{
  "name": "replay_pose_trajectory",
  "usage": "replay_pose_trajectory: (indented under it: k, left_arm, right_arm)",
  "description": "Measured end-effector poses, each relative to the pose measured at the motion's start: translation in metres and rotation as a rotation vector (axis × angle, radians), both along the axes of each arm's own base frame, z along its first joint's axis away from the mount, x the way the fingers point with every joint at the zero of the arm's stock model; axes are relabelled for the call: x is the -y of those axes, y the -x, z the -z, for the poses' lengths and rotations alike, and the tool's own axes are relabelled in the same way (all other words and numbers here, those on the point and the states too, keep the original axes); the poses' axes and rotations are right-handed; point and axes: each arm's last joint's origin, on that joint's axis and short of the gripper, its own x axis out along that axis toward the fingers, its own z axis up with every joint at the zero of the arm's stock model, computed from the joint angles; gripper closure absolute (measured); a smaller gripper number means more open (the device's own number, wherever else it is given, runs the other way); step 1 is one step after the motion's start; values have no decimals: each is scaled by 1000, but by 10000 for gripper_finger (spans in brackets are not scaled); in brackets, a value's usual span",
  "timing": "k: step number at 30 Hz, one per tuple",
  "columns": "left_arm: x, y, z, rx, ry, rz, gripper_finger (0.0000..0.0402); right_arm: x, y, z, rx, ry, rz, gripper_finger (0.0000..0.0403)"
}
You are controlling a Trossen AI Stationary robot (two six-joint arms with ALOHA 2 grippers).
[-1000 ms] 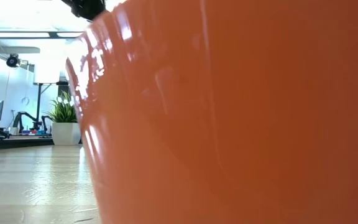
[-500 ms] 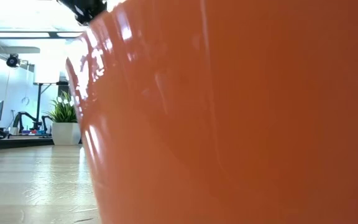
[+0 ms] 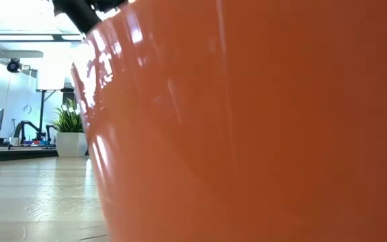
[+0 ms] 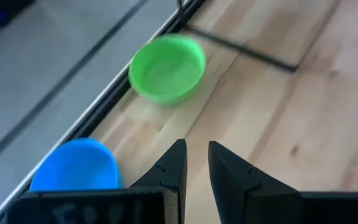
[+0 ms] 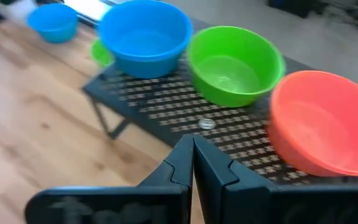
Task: Pick & Place Mini bowls
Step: Stack the blue bowl on the blue bowl on the shelf
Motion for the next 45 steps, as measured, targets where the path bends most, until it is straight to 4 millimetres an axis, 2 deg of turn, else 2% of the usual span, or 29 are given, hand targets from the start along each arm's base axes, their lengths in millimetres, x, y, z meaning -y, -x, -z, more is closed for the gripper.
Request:
replay_pose_trajectory:
  k: [7,15,32,45]
  left_arm:
    - [-21,-5,17,-81,38,-76,342]
    - [-29,-7,26,-103,66,-115,342]
    - [-31,-6,26,-96,85,-145,341]
    - [-46,-2,34,-125,112,-219,341]
  right_arm:
    - [-18,-5,1,39,-12,-93,394]
    - [-33,-15,7,31,16,-149,394]
    - [-38,-22,6,95,17,-152,394]
    - [-41,-28,2,131,30,-198,394]
